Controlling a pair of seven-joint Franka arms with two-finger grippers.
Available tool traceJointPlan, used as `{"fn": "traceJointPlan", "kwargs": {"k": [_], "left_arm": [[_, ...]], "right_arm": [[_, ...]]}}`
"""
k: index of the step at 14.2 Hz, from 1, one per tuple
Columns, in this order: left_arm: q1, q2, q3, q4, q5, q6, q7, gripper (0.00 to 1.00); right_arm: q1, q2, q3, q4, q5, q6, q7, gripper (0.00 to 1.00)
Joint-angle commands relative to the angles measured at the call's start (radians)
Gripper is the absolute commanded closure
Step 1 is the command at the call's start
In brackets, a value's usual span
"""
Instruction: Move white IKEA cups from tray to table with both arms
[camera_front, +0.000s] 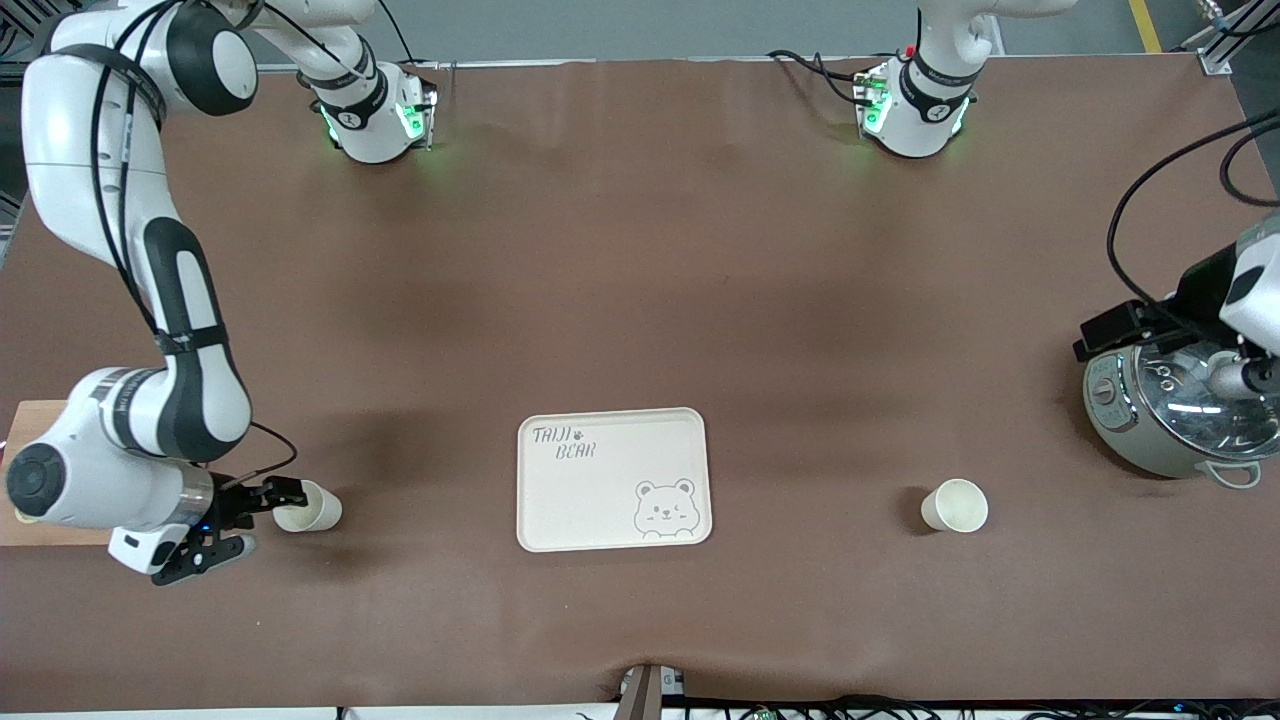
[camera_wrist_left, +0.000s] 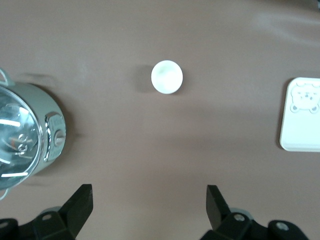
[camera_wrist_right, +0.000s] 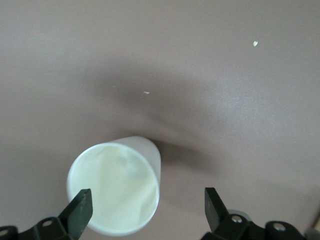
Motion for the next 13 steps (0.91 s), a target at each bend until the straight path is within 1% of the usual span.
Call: {"fn": "traceJointPlan", "kwargs": {"k": [1, 3, 5, 7, 9, 10, 11, 13], "left_arm": [[0.002, -0.069, -0.007, -0.026, 0.021, -0.058, 0.022, 0.0], [0.002, -0.093, -0.005, -0.026, 0.023, -0.089, 0.024, 0.0], [0.002, -0.116, -0.007, -0.024, 0.05, -0.097, 0.024, 0.0], [0.002, -0.118, -0.007, -0.012, 0.054, -0.097, 0.024, 0.0], [-0.001, -0.106, -0.007, -0.007, 0.074, -0.097, 0.025, 0.0], [-0.001, -0.106, -0.007, -0.009, 0.089, -0.091, 0.031, 0.0], [-0.002, -0.106, -0.008, -0.009, 0.103, -0.086, 0.039, 0.0], [-0.005, -0.106, -0.007, -0.007, 0.101, -0.076, 0.04, 0.0]], "right_arm": [[-0.012, -0.023, 0.018, 0.075, 0.002, -0.133, 0.028, 0.0], [-0.003, -0.082, 0.02, 0.078, 0.002, -0.191, 0.08, 0.0], [0.0, -0.158, 0.023, 0.078, 0.005, -0.288, 0.128, 0.0], [0.001, -0.291, 0.024, 0.066, 0.008, -0.392, 0.207, 0.0], [0.018, -0.403, 0.021, 0.063, 0.006, -0.553, 0.272, 0.0], [0.02, -0.46, 0.021, 0.046, 0.006, -0.607, 0.3, 0.0], [0.018, -0.521, 0.021, -0.001, 0.008, -0.639, 0.327, 0.0], [0.018, -0.656, 0.02, -0.141, 0.003, -0.621, 0.395, 0.0]]}}
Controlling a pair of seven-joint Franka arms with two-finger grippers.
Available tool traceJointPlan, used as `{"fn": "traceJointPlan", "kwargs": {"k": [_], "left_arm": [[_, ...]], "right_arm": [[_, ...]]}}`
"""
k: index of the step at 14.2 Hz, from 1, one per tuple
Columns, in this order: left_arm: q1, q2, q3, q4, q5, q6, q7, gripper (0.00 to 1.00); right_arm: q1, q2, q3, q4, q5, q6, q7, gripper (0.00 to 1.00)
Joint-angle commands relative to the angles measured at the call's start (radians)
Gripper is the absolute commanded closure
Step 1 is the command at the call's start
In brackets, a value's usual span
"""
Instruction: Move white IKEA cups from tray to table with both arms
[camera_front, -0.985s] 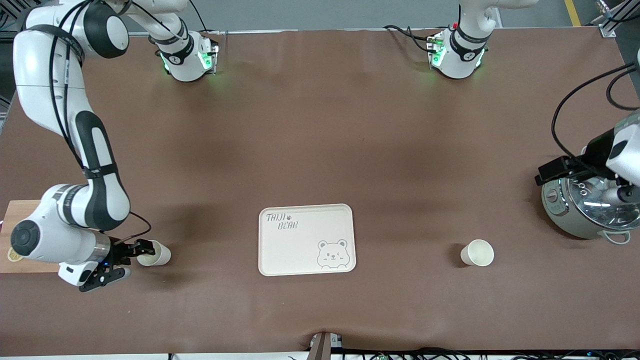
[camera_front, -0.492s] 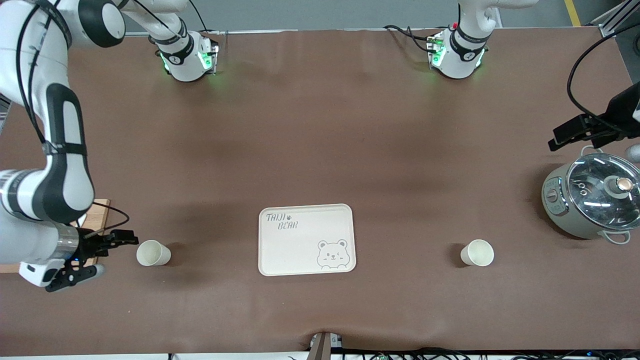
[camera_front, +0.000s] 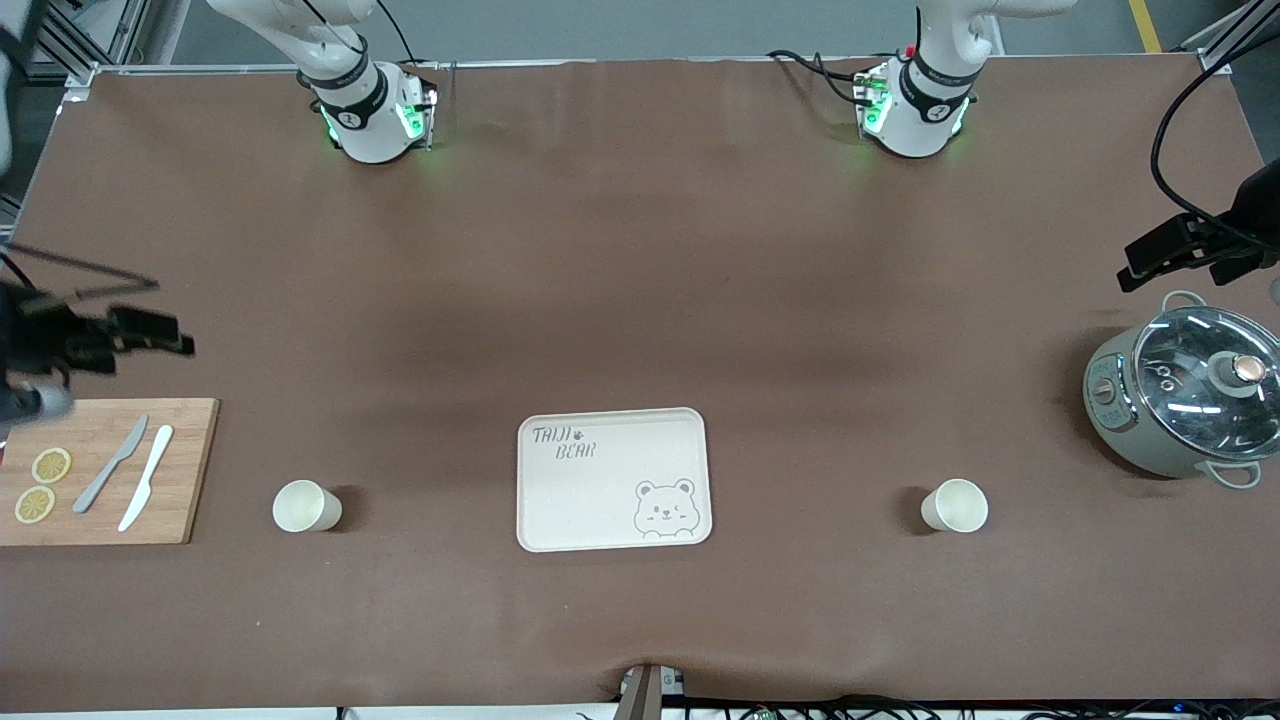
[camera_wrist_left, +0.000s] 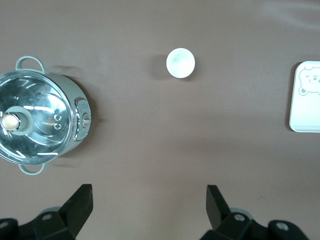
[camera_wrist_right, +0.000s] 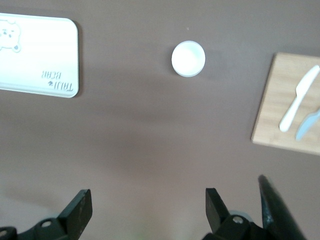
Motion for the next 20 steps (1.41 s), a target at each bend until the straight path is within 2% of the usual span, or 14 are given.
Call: {"fn": "traceJointPlan", "kwargs": {"k": [1, 3, 5, 6, 8, 20], "left_arm": [[-0.002, -0.002, -0.004, 0.015, 0.024, 0.012, 0.018, 0.0], [0.0, 0.035, -0.001, 0.072, 0.02, 0.012, 0.01, 0.0], [-0.002, 0.035, 0.001, 0.078, 0.021, 0.012, 0.012, 0.0], [-0.002, 0.033, -0.001, 0.08, 0.023, 0.012, 0.013, 0.0], [-0.002, 0.033, -0.001, 0.08, 0.024, 0.012, 0.009, 0.0], [0.001, 0.035, -0.002, 0.077, 0.026, 0.012, 0.0, 0.0]], "right_arm": [[-0.004, -0.192, -0.003, -0.254, -0.002, 0.063, 0.074, 0.0], [-0.012, -0.299, -0.007, -0.407, -0.005, 0.147, 0.074, 0.0], [-0.03, -0.399, -0.007, -0.583, -0.005, 0.279, 0.074, 0.0], [-0.029, -0.416, -0.007, -0.613, -0.016, 0.302, 0.073, 0.0], [-0.023, -0.416, -0.001, -0.609, -0.103, 0.306, 0.099, 0.0], [-0.03, -0.396, -0.007, -0.53, -0.102, 0.281, 0.139, 0.0]]}}
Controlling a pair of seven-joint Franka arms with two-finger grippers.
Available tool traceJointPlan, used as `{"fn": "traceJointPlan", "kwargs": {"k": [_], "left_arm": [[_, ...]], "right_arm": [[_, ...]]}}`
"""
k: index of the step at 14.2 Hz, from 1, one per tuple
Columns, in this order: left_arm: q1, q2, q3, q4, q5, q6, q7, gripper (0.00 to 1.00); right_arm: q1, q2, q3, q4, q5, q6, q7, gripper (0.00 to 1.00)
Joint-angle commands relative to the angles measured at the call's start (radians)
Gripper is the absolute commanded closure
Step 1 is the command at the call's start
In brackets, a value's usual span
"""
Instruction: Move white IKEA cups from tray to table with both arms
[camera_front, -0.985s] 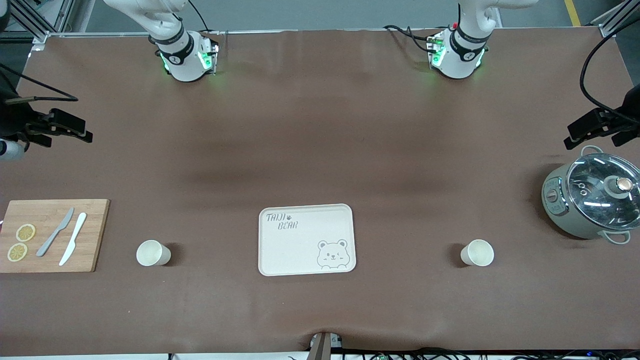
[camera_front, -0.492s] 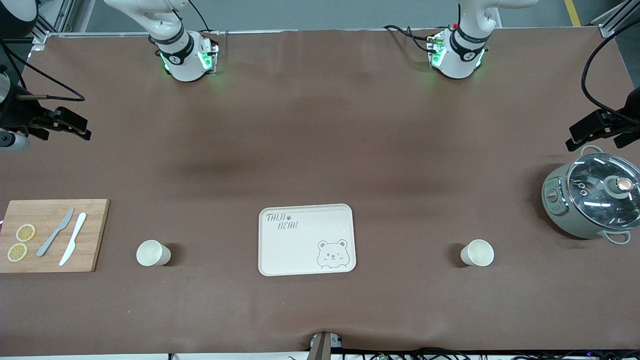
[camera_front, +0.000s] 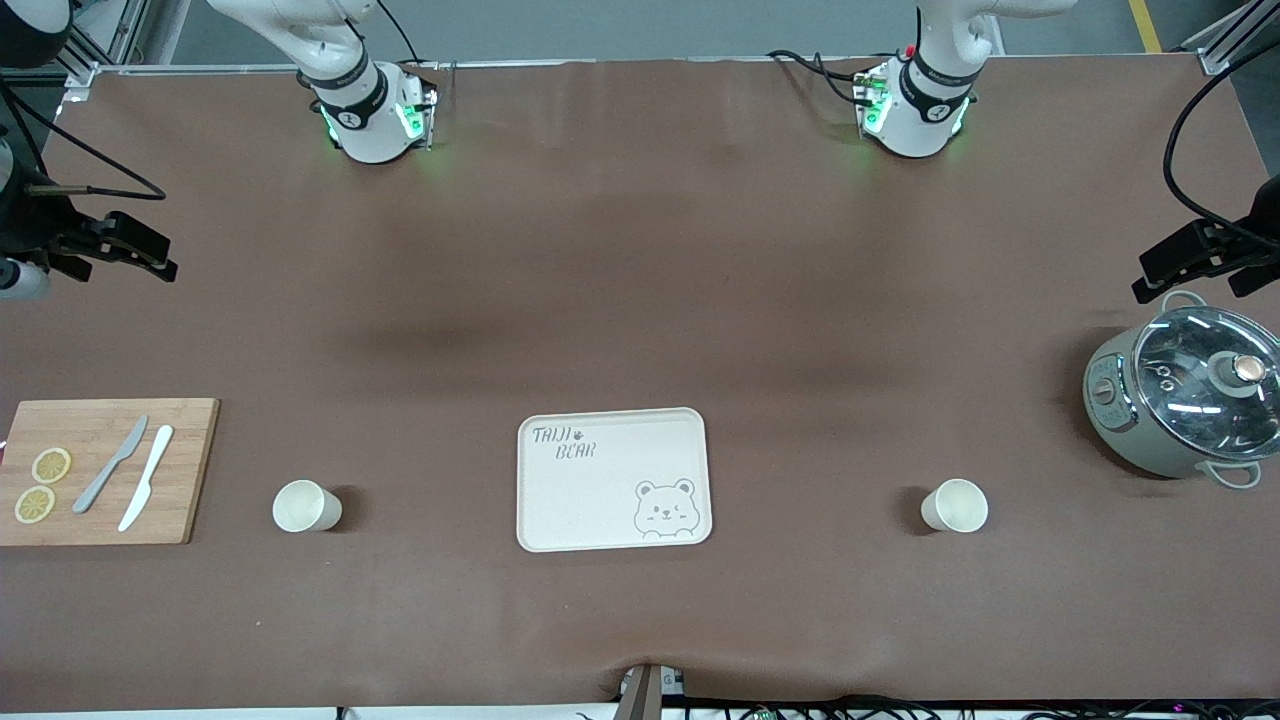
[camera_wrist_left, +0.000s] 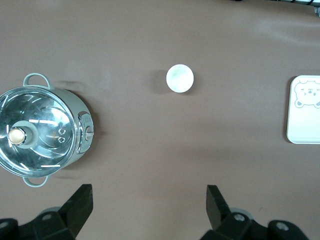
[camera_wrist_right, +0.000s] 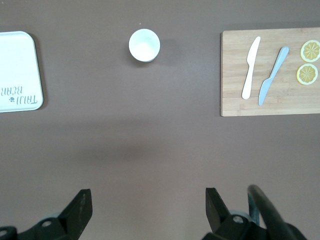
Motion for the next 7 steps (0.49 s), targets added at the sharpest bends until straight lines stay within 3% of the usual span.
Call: {"fn": "traceJointPlan", "kwargs": {"k": [1, 7], "left_arm": [[0.001, 0.009, -0.003, 0.021, 0.025, -0.005, -0.002, 0.0], [0.001, 0.009, -0.003, 0.021, 0.025, -0.005, -0.005, 0.0]], "right_arm": [[-0.02, -0.004, 0.003, 0.011, -0.007, -0.017, 0.012, 0.0], [-0.016, 0.001, 0.004, 0.013, -0.007, -0.017, 0.013, 0.0]]}}
